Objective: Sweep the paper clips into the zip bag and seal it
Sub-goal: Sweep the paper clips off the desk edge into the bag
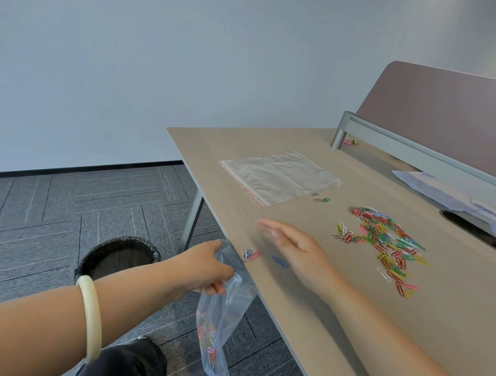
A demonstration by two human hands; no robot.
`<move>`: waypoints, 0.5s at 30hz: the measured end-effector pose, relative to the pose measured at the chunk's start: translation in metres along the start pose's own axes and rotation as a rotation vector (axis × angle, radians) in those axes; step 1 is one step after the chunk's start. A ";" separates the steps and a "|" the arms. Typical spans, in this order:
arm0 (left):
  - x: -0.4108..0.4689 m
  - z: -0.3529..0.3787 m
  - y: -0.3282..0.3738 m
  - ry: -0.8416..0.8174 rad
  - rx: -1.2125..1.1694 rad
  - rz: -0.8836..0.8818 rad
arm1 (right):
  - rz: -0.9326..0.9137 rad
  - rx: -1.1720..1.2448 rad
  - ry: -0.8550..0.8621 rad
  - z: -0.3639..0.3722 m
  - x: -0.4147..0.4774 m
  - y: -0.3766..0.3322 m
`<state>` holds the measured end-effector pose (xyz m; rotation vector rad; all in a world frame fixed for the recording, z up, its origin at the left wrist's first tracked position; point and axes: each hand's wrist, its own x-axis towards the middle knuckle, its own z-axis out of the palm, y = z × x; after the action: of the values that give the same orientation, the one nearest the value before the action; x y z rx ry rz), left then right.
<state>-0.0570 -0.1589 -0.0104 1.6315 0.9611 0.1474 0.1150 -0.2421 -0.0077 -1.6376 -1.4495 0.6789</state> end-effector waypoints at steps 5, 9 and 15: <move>0.001 0.001 -0.001 -0.003 0.000 -0.002 | 0.229 -0.767 0.517 -0.092 -0.011 0.047; 0.004 0.000 -0.002 -0.013 0.001 -0.008 | 0.781 -0.777 0.527 -0.124 -0.043 0.083; 0.002 0.003 0.000 -0.016 0.013 -0.010 | 0.868 -0.809 0.503 -0.120 -0.024 0.097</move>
<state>-0.0543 -0.1597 -0.0123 1.6371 0.9603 0.1215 0.2611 -0.2925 -0.0314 -2.8584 -0.5950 0.0375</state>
